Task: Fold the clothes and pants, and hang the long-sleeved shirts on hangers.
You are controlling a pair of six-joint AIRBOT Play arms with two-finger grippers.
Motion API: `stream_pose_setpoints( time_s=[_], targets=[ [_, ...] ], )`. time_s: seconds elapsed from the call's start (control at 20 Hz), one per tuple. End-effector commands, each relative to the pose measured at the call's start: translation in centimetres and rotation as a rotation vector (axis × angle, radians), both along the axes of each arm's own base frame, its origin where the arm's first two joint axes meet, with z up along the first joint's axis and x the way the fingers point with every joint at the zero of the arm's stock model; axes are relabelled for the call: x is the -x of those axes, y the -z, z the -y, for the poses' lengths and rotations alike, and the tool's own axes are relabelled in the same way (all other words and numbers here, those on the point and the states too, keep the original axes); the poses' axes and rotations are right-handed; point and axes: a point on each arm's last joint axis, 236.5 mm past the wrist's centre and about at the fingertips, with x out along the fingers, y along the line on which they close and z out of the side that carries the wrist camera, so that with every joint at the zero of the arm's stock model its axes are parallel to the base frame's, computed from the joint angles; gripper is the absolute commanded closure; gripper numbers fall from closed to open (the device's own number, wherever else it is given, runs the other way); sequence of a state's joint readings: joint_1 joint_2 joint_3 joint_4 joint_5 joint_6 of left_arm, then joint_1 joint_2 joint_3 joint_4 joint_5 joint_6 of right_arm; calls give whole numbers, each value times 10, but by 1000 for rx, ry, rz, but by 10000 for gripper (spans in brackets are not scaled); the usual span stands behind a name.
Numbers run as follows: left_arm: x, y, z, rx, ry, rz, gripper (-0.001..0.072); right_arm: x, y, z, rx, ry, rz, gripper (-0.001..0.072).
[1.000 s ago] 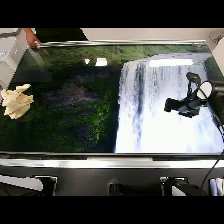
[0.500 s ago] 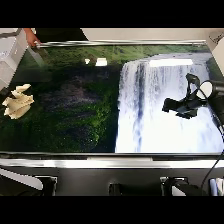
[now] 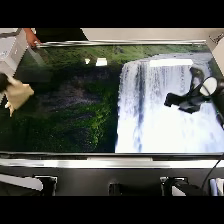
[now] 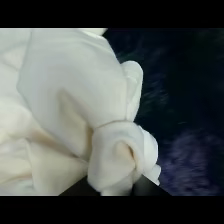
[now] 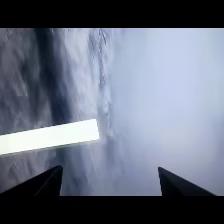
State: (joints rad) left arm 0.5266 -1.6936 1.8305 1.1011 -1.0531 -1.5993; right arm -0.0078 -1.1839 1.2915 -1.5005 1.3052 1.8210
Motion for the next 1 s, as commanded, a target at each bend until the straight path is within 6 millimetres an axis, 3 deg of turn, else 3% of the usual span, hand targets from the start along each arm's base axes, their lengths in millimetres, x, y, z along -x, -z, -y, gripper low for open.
stream_pose_setpoints(
  time_s=[0.0, 0.05, 0.1, 0.2, 0.3, 0.4, 0.5, 0.65, 0.8, 0.95],
  targets=[
    [14, -191, 104, -94, 205, 445, 678, -29, -65, 15, 67, 10, 183, 44],
    [38, -230, 150, -146, 301, 507, 677, -34, -87, 17, 76, 11, 230, 44],
    [63, -257, 192, -179, 386, 547, 677, -34, -109, 17, 88, -4, 267, 44],
    [117, -296, 275, -185, 550, 641, 677, -27, -138, 17, 107, -35, 302, 44],
    [167, -312, 343, -121, 697, 696, 677, -11, -156, 17, 124, -64, 309, 44],
    [201, -304, 392, -49, 811, 675, 678, 9, -165, 17, 141, -93, 306, 43],
    [215, -268, 433, -29, 915, 588, 677, 29, -172, 17, 145, -102, 292, 42],
    [217, -176, 494, 14, 1024, 400, 677, 54, -174, 17, 142, -104, 254, 42],
    [221, -53, 544, 24, 1093, 185, 677, 70, -163, 17, 136, -109, 178, 42],
    [240, 70, 547, -9, 1127, -106, 676, 73, -145, 16, 130, -108, 120, 43]
  ],
)
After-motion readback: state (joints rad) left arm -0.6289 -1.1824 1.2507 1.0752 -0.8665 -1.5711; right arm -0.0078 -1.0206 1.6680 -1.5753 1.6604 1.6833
